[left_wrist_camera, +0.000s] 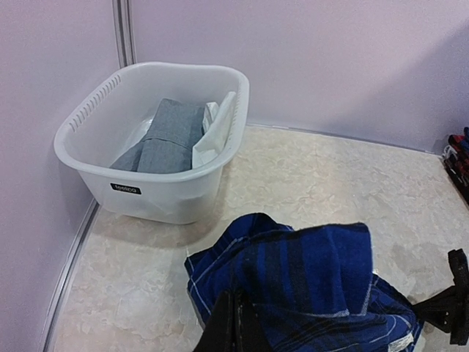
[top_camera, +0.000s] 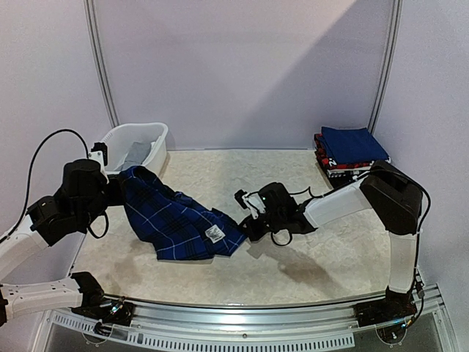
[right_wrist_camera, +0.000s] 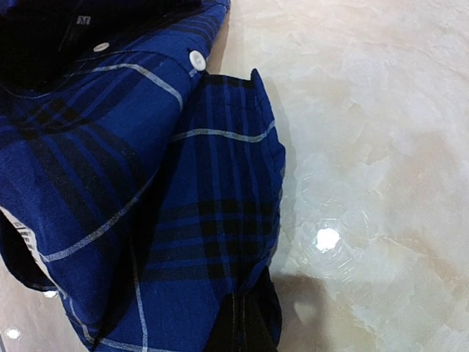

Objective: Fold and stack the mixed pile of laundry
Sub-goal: Place the rectangle-folded shirt at the center of the board.

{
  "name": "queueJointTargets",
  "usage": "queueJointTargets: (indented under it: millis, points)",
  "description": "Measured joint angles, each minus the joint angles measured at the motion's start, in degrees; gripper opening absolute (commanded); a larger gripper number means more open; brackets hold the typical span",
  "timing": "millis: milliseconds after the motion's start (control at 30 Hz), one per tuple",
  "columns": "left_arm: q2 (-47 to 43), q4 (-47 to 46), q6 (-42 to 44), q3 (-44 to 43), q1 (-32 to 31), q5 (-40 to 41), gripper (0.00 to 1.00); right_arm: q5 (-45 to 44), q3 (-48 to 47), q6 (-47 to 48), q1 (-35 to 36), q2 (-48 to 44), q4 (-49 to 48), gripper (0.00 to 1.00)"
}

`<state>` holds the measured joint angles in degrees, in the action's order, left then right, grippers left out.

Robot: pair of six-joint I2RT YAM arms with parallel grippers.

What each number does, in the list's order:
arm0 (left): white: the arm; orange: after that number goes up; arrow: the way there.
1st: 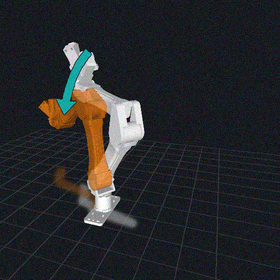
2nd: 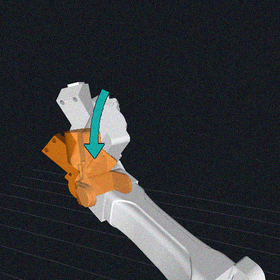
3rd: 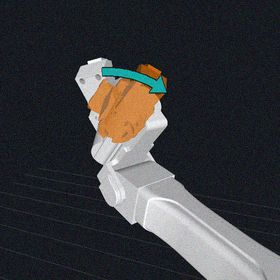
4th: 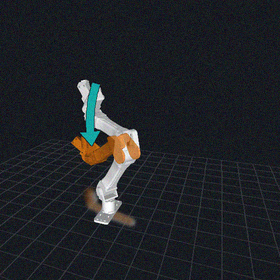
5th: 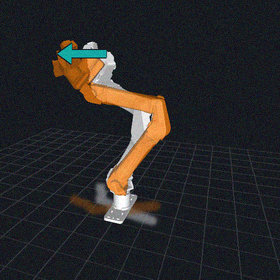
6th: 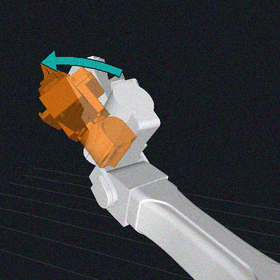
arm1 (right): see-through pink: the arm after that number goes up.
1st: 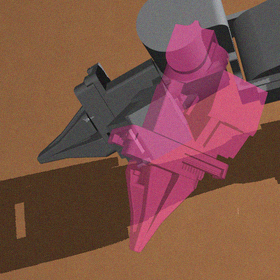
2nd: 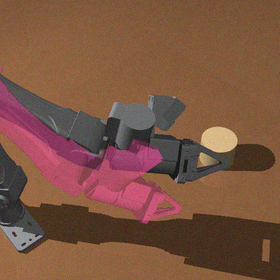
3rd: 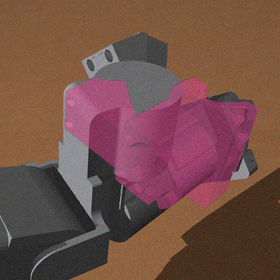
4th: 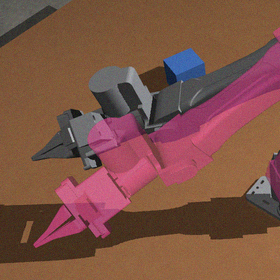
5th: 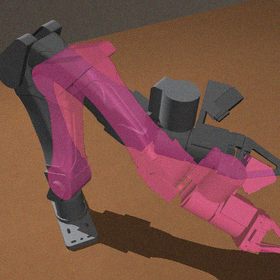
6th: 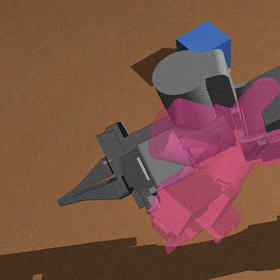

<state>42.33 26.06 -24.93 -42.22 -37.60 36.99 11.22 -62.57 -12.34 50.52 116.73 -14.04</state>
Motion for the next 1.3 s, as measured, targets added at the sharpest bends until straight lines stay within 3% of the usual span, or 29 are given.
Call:
queueJointTargets:
  millis: [267, 533, 800, 967, 1133, 1300]
  points:
    - [-1.6, 0.9, 0.3, 0.0, 0.0, -0.9, 0.0, -7.0, 4.4, -0.9, 0.1, -7.3, 3.6, 0.0]
    - [-4.0, 1.7, 0.8, -2.6, 0.0, -6.2, 0.0, -16.0, 8.3, -3.3, 0.1, -25.5, 11.8, 0.0]
    - [1.3, 1.7, 0.8, -11.9, -0.3, -14.3, 0.0, -21.2, 8.2, -3.0, 0.1, -43.0, 24.9, 0.0]
    - [4.4, 1.7, 0.9, -18.1, -1.8, -20.2, 0.0, -21.6, 3.1, -2.3, 0.1, -52.6, 33.3, 0.0]
    - [6.3, 1.3, 0.9, -24.7, -2.7, -25.8, 0.0, -23.4, -7.3, -1.3, 0.1, -56.4, 42.1, 0.0]
    - [7.2, -0.6, 0.9, -27.3, -2.8, -25.9, 0.0, -29.3, -11.2, -1.6, 0.1, -60.0, 45.9, 0.0]
